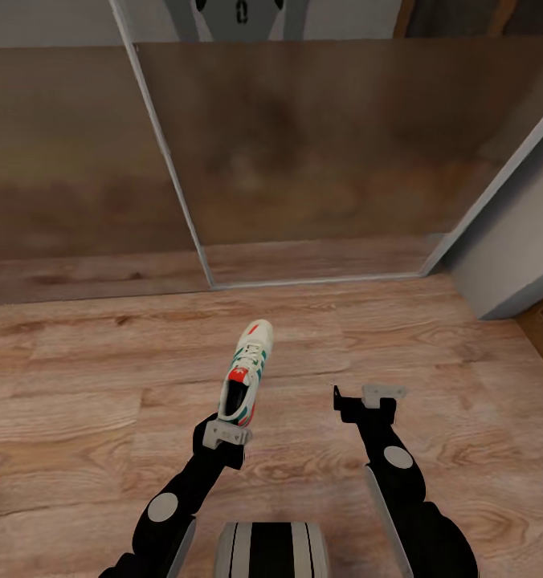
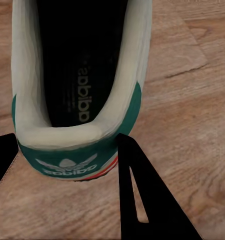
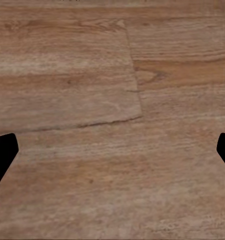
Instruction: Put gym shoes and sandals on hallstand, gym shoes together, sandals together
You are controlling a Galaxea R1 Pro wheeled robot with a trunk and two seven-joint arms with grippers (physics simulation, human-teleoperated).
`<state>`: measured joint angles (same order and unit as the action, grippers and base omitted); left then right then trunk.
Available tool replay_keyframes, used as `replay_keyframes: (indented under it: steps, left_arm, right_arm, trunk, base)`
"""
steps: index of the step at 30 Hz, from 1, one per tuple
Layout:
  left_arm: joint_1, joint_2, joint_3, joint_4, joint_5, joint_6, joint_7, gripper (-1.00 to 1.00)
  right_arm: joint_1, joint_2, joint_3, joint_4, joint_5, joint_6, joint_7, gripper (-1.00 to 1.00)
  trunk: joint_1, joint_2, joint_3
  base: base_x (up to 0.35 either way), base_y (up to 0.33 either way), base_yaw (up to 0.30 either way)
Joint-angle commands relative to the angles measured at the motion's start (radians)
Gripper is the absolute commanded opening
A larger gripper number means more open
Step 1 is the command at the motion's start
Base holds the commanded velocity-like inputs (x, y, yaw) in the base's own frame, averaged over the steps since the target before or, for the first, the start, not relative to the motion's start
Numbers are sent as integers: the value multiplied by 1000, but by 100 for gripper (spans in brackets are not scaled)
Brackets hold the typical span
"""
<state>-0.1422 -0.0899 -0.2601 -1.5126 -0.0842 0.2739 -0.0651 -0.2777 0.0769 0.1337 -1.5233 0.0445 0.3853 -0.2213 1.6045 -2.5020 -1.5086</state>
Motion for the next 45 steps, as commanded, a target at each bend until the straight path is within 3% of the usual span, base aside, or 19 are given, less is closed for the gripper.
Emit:
replay_keyframes:
  steps: [1, 45]
  left_arm:
    - [0, -1, 1, -1, -9, 5, -7, -100]
    - [0, -1, 1, -1, -9, 5, -5, -100]
  right_arm:
    - [0, 0, 1, -1, 5, 7, -4, 100]
    - [0, 0, 1, -1, 5, 7, -4, 100]
  trunk:
    - [0, 0, -1]
    - [0, 0, -24]
  base:
    - [0, 0, 289]
    - [0, 0, 289]
